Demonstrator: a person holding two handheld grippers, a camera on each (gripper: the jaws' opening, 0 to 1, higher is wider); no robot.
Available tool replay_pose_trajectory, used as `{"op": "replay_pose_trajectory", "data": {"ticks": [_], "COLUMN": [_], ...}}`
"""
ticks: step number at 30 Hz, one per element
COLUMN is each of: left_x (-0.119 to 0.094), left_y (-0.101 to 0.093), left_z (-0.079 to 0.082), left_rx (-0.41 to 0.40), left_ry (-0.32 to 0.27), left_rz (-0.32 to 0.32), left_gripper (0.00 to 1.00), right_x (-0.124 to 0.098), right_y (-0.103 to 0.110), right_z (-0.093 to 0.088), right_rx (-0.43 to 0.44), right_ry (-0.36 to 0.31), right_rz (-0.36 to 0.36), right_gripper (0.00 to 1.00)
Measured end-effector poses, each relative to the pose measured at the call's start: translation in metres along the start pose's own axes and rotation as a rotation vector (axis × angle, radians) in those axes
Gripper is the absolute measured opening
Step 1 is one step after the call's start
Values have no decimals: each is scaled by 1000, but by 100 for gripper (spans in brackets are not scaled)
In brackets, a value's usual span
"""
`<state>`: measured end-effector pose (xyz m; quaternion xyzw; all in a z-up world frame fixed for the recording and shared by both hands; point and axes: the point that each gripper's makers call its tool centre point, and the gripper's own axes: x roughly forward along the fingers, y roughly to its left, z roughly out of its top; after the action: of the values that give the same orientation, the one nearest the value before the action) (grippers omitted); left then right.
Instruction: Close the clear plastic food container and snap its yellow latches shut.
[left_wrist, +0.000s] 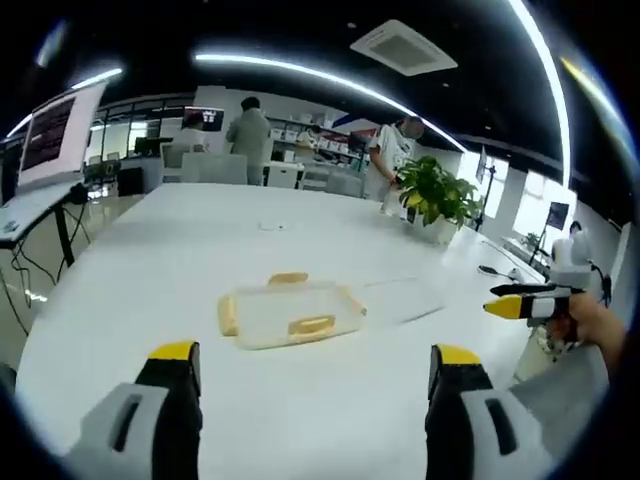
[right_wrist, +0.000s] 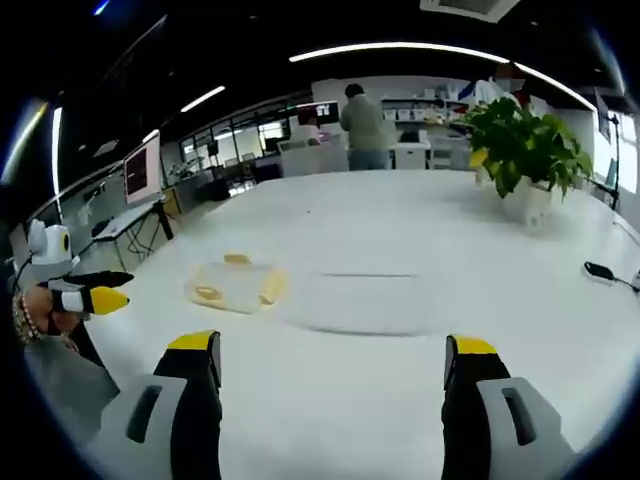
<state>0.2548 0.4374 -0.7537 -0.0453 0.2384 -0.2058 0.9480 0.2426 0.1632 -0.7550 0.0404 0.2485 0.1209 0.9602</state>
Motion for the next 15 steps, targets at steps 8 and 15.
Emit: {"op": "replay_pose_trajectory", "data": {"ticks": [8, 15], "left_x": [2, 2], "left_y": [-3, -5], "left_z": [-5, -7], "left_rx": [-5, 1], "left_ry": [31, 40], "left_rz": [-19, -29], "left_gripper": [92, 92], "right_x": [0, 1], "right_y": [3, 2], "right_z": [-4, -7], "right_rx": [-20, -24], "right_ry": [26, 40], "right_rz": [10, 4], "right_gripper": [90, 90]}}
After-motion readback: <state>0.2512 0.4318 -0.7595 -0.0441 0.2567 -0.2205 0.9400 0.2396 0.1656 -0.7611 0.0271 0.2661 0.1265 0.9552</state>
